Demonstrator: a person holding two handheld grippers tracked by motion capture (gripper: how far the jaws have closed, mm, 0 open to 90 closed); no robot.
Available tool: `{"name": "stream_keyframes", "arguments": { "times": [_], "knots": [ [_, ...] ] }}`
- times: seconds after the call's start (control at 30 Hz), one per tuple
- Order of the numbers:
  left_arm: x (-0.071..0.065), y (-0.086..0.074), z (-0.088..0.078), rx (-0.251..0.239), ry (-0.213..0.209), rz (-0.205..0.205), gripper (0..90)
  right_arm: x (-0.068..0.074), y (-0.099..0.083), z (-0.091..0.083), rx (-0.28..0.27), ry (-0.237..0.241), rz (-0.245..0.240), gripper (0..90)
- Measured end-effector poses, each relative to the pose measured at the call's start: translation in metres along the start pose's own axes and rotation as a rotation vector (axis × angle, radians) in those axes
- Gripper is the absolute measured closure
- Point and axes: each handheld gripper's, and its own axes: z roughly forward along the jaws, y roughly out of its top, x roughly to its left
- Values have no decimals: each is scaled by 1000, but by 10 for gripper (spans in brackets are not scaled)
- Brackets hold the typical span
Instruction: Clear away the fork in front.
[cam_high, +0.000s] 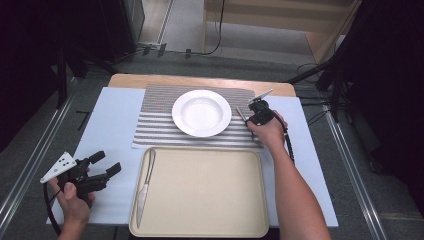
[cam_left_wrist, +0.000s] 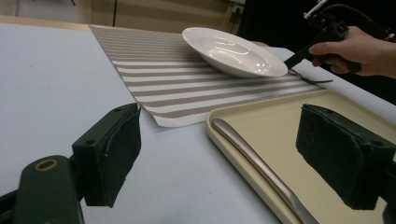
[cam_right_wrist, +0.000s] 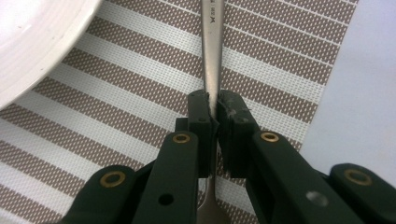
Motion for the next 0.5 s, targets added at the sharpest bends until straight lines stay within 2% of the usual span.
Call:
{"name": "stream_keyframes", "arguments": {
  "times": [0.07, 0.23, 0.5],
  "knots": [
    [0, 0, 0, 1, 3, 2, 129, -1, -3, -1, -10, -11, -6, 827],
    [-1, 0, 0, 2, 8, 5, 130, -4, -7, -6, -62, 26, 9, 826],
    [-1, 0, 0, 2, 13, 6, 130, -2, -11, -11, -127, 33, 11, 825]
  ]
}}
